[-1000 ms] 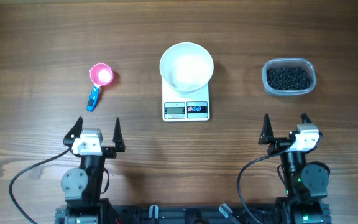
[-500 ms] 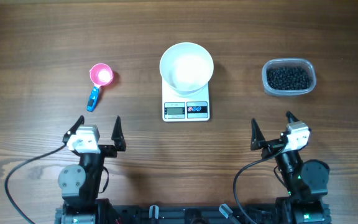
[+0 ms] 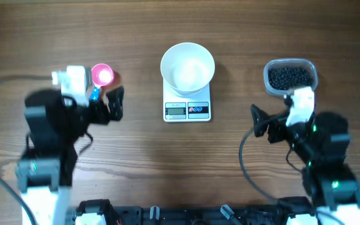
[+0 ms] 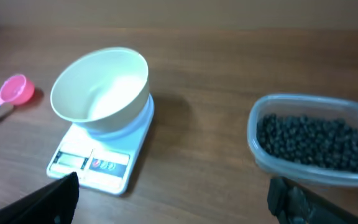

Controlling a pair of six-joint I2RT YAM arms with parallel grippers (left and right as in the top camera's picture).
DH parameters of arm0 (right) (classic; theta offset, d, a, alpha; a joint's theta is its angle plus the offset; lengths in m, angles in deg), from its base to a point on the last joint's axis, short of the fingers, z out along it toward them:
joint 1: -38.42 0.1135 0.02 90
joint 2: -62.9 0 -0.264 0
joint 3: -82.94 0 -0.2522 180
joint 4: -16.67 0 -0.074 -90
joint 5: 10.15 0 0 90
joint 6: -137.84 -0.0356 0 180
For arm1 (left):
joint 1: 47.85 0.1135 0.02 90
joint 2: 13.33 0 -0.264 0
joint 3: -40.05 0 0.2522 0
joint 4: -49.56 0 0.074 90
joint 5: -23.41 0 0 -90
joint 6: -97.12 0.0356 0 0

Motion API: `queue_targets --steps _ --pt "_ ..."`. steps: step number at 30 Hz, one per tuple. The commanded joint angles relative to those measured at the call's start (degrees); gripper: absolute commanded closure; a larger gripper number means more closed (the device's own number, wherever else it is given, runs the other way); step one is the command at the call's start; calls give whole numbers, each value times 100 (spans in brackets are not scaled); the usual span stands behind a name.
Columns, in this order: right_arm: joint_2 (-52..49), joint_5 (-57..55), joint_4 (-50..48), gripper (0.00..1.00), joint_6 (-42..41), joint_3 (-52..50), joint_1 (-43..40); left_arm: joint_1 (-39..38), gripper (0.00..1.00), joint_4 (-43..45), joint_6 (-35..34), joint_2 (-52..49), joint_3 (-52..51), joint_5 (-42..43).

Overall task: Scoop item into bowl and weigh 150g on scale
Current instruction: 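Move left gripper over the pink scoop and grasp its cup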

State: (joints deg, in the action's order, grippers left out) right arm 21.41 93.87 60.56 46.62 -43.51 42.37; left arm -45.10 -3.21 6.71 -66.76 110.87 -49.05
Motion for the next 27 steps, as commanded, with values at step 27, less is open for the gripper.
queue_targets --steps 27 --pt "-3709 2621 1993 8 -476 2470 13 1228 27 -184 2415 -6192 2986 37"
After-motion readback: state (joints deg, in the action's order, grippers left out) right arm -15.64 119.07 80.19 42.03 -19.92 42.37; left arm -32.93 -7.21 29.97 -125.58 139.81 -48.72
